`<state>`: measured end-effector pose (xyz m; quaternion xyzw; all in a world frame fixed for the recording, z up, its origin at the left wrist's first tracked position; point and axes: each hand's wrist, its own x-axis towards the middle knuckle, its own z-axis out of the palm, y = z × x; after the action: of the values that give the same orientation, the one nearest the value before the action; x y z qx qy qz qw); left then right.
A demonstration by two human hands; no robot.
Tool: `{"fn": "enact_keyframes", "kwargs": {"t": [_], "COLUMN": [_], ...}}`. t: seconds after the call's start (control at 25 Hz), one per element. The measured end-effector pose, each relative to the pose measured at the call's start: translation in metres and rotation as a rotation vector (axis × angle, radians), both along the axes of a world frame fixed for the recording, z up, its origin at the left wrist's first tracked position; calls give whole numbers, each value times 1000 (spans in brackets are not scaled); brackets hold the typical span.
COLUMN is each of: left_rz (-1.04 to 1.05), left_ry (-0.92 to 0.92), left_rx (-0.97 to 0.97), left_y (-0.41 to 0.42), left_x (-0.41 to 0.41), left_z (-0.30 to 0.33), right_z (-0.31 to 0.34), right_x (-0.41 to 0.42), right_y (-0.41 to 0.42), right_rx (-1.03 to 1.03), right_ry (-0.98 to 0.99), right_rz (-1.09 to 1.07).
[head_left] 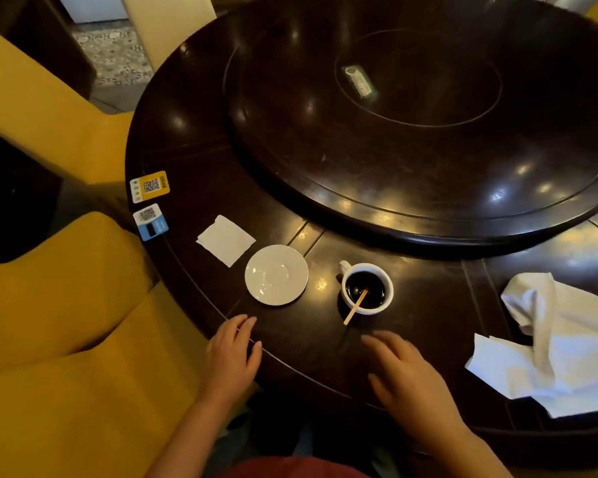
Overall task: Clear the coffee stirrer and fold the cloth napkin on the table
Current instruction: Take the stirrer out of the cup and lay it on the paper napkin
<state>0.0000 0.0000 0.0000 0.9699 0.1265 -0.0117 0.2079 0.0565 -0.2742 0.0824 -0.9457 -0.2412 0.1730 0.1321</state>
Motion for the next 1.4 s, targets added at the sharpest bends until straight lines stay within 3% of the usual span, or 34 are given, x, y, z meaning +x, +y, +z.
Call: {"fn": "enact_keyframes", "kwargs": {"t": [0.08,0.36,0.96,1.08,1.28,1.4], "left_rz": [-51,-173,-195,-193,-201,-202], "left_ry": [-15,100,143,148,136,125], "left_rx": [22,111,178,177,187,195], "left_y": [-9,-31,-34,-34,-34,-34], "left_x": [7,14,14,15,14,15], "left_z": [-6,-45,-66,-66,-68,-68], "right_z": [-3,-28,-44,-37,-31,-27], "right_x": [10,39,72,79,98,111], "right_y": [10,30,22,19,15,14], "right_rx": [127,55,198,333,583,630], "right_ry": [-117,-334,-346,-316,-218,-207], "right_rz": [-32,82,262,141,-341,-468]}}
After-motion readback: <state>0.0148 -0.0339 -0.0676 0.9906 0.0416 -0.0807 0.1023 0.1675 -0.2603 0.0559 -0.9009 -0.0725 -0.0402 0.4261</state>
